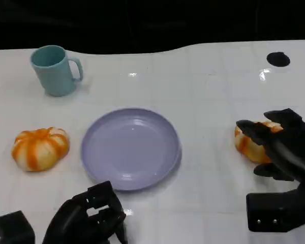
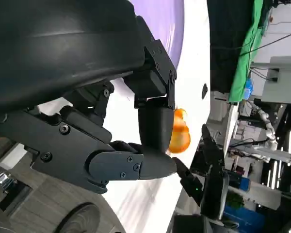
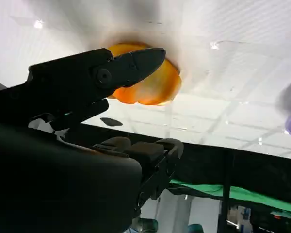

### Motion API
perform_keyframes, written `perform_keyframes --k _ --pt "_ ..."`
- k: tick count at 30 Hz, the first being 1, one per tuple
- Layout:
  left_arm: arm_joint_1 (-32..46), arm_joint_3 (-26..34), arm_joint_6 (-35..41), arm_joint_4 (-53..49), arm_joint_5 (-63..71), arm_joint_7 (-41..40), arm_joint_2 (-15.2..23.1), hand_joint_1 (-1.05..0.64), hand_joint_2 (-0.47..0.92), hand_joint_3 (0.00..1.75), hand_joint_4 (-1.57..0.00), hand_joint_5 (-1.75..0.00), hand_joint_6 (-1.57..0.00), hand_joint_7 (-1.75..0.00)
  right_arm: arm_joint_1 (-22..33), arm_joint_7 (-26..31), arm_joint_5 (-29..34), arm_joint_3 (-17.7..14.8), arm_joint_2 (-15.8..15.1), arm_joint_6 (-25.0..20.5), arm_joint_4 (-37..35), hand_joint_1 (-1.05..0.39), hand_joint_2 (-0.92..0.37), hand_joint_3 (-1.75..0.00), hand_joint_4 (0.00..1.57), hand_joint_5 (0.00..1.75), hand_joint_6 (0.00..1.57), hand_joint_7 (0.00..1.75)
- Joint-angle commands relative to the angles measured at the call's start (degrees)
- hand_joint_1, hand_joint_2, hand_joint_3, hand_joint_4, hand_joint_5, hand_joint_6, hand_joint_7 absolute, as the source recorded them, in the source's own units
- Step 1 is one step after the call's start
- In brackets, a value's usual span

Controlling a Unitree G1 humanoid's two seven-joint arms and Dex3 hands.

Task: Grasp the bread from the table and place it into the plate.

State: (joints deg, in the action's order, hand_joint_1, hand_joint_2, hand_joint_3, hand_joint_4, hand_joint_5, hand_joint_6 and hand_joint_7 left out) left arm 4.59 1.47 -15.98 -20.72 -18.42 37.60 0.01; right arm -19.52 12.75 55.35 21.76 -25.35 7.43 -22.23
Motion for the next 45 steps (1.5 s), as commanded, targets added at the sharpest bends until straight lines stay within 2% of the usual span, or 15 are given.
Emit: perform_keyframes --k 1,9,19,23,27,28,29,32,33,35,36,37,39,41,45 --pt "0.51 0.32 0.20 0.70 -0.03 -0.45 0.81 -0.60 0.80 0.44 -0.79 -1.75 -0.74 -1.44 -3.25 0.81 -0.30 1.53 0.68 -0.86 -4.93 -0.51 -0.84 0.00 0.21 0.31 0.37 0.00" --pt "0.67 0.20 -0.01 1.04 0.09 -0.45 0.76 -0.59 0.81 0.44 -0.79 -1.75 -0.74 -1.45 -7.06 3.32 -0.86 3.21 1.25 -0.69 -12.00 -0.51 -0.82 0.00 0.29 0.24 0.40 0.01" --pt "0.96 0.23 0.27 1.36 -0.33 -0.11 0.75 -0.58 0.80 0.44 -0.78 -1.75 -0.73 -1.45 -9.92 2.55 -2.12 5.35 2.18 -1.08 -17.89 -0.49 -0.84 -0.01 0.33 0.17 0.42 0.01" --pt "1.20 0.13 0.28 1.70 -0.05 -0.44 0.72 -0.59 0.80 0.44 -0.77 -1.75 -0.73 -1.46 -11.22 3.61 -2.65 6.10 2.54 0.00 -20.47 -0.42 -0.85 0.00 0.49 0.14 0.54 0.03" --pt "1.29 0.10 0.28 1.79 0.04 -0.54 0.71 -0.58 0.80 0.45 -0.77 -1.75 -0.72 -1.46 -12.27 6.10 -3.67 6.14 3.06 2.39 -23.18 -0.32 -0.85 0.00 0.77 0.13 0.72 0.04" --pt "1.29 0.09 0.16 1.76 0.05 -0.52 0.69 -0.59 0.79 0.46 -0.77 -1.75 -0.72 -1.46 -12.57 7.90 -4.09 6.13 3.10 4.14 -24.22 -0.28 -0.87 -0.01 0.93 0.18 0.82 0.08" --pt "1.29 0.08 0.08 1.75 0.05 -0.51 0.67 -0.59 0.79 0.46 -0.78 -1.75 -0.72 -1.47 -12.83 9.22 -4.37 6.19 3.10 5.40 -25.05 -0.25 -0.87 0.00 1.01 0.32 0.93 0.08" --pt "1.42 -0.01 0.27 2.10 0.20 -0.78 0.66 -0.61 0.79 0.47 -0.77 -1.75 -0.72 -1.47 -13.81 12.42 -5.01 6.31 3.28 8.53 -27.96 -0.18 -0.88 0.00 1.06 0.76 1.18 0.07" --pt "1.48 -0.04 0.55 2.29 0.09 -0.77 0.67 -0.61 0.79 0.47 -0.77 -1.75 -0.72 -1.48 -14.17 13.23 -5.11 6.37 3.36 9.30 -28.90 -0.17 -0.88 0.00 1.06 0.83 1.23 0.07" --pt "1.61 -0.14 1.26 2.75 0.02 -1.01 0.72 -0.60 0.79 0.47 -0.77 -1.75 -0.72 -1.48 -14.85 15.33 -4.94 6.73 3.48 10.52 -30.57 -0.12 -0.91 -0.04 0.97 1.40 1.35 0.10" --pt "1.66 -0.18 1.49 2.91 0.01 -1.11 0.75 -0.60 0.79 0.47 -0.77 -1.75 -0.72 -1.48 -15.11 16.03 -4.90 6.91 3.52 10.92 -31.20 -0.11 -0.92 -0.04 0.94 1.51 1.37 0.11" --pt "1.64 -0.19 1.23 2.82 0.09 -1.09 0.74 -0.60 0.79 0.47 -0.77 -1.75 -0.72 -1.48 -15.52 18.00 -4.65 7.19 3.64 11.74 -32.17 -0.11 -0.92 -0.07 0.92 1.61 1.37 0.18" --pt "1.61 -0.18 0.74 2.61 0.24 -1.04 0.73 -0.59 0.78 0.47 -0.77 -1.75 -0.71 -1.48 -16.22 20.73 -4.40 7.71 3.84 12.83 -33.71 -0.14 -0.88 -0.23 0.91 1.71 1.01 1.02" --pt "1.53 -0.19 0.53 2.42 0.29 -0.94 0.71 -0.58 0.79 0.47 -0.77 -1.75 -0.71 -1.48 -17.12 23.02 -4.30 8.27 4.11 13.59 -34.93 -0.13 -0.83 -0.35 0.90 1.74 0.83 1.45" --pt "1.25 -0.24 0.45 2.03 0.36 -0.95 0.59 -0.60 0.78 0.48 -0.77 -1.75 -0.71 -1.48 -18.37 26.44 -4.19 9.04 4.74 14.36 -36.55 -0.13 -0.69 -0.63 0.91 1.75 0.77 1.62"
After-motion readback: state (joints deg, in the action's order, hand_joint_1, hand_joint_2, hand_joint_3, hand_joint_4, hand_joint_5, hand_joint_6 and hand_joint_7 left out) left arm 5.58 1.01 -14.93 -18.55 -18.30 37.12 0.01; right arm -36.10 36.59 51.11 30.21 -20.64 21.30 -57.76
